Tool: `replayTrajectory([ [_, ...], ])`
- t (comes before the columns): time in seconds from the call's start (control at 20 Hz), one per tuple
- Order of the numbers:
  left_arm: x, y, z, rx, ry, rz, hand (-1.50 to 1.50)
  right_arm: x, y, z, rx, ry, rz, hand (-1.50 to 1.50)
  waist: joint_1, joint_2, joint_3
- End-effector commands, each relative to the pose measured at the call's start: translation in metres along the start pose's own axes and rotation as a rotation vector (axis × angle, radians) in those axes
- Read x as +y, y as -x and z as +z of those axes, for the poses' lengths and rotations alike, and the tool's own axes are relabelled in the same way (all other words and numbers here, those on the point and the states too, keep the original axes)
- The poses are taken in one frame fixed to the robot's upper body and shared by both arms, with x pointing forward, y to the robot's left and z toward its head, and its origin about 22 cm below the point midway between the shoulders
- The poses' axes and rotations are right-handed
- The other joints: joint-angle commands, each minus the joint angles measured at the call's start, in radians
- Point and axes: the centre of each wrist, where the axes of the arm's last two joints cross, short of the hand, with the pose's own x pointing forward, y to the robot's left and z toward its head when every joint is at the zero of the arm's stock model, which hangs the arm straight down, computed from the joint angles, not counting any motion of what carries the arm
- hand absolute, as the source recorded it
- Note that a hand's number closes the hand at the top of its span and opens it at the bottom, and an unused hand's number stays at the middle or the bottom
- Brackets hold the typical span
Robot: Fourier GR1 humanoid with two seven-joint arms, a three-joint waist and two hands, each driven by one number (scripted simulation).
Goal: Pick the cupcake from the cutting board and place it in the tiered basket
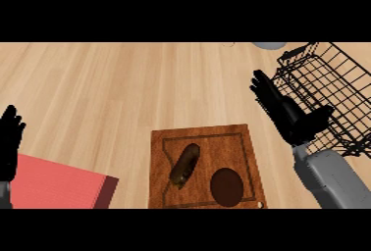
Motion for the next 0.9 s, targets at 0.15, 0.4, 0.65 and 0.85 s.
replayTrajectory([
  [0.15,-0.011,-0.023,0.001,-0.169,0.073,-0.093,0.00,0.020,0.021,0.040,0.013,0.411,-0.075,1.50,-0.065,-0.034,0.025],
  [0.4,-0.008,-0.015,0.005,-0.180,0.082,-0.115,0.00,-0.034,0.086,0.112,0.367,0.939,0.104,-1.50,-0.182,-0.025,0.014],
  [0.65,-0.018,-0.008,0.015,-0.198,0.137,-0.142,0.00,0.021,0.087,0.145,0.330,1.144,0.128,-1.50,-0.131,-0.041,0.017],
  [0.85,-0.038,-0.022,0.013,-0.233,0.187,-0.132,0.00,0.054,0.074,0.177,0.377,1.069,0.195,-1.50,-0.092,-0.029,0.016],
])
